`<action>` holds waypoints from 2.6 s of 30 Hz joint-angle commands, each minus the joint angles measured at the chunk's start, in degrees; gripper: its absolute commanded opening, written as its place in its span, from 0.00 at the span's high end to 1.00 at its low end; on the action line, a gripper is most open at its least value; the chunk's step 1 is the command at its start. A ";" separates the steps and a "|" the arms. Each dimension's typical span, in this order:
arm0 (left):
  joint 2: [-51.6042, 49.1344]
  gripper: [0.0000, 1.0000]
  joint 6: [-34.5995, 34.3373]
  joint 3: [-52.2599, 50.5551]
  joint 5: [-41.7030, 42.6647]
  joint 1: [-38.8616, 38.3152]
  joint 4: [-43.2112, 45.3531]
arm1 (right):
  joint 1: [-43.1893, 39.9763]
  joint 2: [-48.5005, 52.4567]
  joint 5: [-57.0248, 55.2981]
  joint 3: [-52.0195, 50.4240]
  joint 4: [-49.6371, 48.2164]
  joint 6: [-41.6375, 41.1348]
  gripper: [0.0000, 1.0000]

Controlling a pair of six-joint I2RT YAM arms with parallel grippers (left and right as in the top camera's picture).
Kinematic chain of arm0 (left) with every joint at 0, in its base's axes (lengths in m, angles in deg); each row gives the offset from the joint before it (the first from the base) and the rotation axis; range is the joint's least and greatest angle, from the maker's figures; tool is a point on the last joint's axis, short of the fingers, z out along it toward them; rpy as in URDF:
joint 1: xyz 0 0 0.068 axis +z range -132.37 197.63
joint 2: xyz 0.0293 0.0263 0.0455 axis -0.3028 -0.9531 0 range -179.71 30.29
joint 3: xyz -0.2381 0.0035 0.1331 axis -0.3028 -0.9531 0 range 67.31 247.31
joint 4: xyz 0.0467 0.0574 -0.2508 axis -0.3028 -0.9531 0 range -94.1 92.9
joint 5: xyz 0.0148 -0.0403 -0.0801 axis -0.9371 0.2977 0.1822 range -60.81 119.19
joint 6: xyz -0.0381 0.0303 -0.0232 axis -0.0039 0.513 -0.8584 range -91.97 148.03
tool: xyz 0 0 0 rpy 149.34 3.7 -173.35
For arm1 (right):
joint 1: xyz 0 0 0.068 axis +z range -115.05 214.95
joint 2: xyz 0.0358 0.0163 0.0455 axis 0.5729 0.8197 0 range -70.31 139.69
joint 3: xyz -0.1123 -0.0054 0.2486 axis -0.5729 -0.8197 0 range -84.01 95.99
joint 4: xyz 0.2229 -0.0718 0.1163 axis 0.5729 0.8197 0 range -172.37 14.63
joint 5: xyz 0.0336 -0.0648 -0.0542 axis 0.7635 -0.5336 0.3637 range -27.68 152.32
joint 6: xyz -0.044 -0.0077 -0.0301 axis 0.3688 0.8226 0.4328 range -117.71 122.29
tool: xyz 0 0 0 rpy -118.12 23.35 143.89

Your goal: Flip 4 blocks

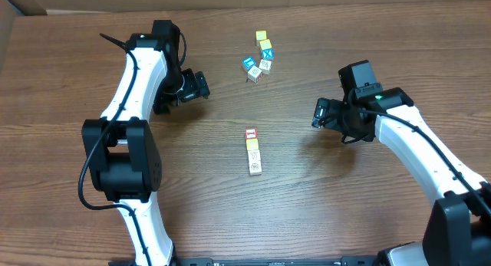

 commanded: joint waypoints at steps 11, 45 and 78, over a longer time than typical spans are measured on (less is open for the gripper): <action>-0.37 0.00 -0.37 1.18 -0.37 -0.13 0.07 | -0.09 -22.21 -0.11 1.05 -0.26 0.59 0.00; -0.37 0.00 -0.37 1.18 -0.37 -0.13 0.04 | -2.75 -66.23 -3.15 -1.20 4.68 2.47 0.00; -0.35 0.00 -0.37 1.18 -0.37 -0.17 0.04 | -11.06 -93.07 5.90 -57.44 -81.70 19.02 0.00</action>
